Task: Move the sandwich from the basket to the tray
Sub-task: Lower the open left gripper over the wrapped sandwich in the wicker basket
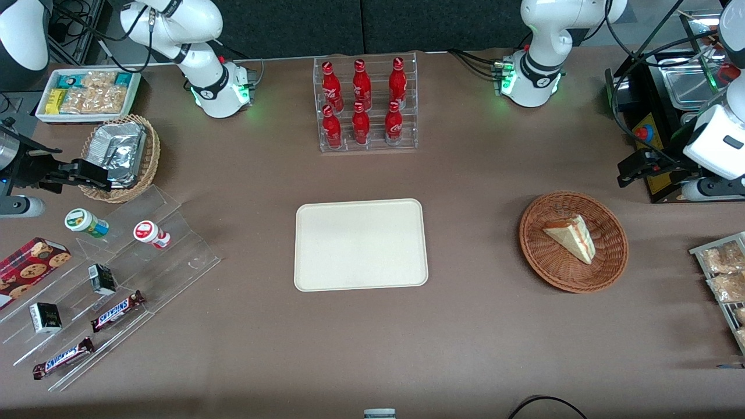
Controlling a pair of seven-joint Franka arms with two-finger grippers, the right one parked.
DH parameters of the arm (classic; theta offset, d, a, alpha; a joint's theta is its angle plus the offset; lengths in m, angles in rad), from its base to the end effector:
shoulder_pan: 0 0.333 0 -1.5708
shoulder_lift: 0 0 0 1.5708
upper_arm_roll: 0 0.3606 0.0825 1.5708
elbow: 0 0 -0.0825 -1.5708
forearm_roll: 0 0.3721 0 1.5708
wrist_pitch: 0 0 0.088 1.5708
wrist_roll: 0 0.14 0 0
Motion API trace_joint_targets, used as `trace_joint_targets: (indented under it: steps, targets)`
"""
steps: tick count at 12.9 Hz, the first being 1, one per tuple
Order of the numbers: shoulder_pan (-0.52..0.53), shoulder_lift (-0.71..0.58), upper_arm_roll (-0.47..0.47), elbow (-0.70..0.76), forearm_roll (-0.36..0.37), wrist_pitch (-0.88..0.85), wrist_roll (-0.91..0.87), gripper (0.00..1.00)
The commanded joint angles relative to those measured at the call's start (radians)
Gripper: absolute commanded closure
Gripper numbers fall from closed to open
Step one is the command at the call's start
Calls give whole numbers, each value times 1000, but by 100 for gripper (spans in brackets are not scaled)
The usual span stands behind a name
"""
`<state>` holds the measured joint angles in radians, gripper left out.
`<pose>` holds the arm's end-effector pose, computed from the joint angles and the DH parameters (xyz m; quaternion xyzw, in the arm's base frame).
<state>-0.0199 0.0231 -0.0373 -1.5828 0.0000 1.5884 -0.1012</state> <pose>0.5502 -0.0313 0.6195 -0.9997 -0.0220 0.0087 0.0003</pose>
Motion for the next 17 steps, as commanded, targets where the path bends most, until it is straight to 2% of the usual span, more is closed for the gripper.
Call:
trace_joint_targets:
  steps: [1, 8, 10, 17]
  targets:
    - [-18, 8, 0, 26, 14, -42, 14, 0]
    - [1, 44, 19, -23, 15, -18, -21, 0]
    - [30, 60, 25, -55, 14, 22, -111, 0]
    - [41, 55, 27, -334, 15, 361, -490, 0]
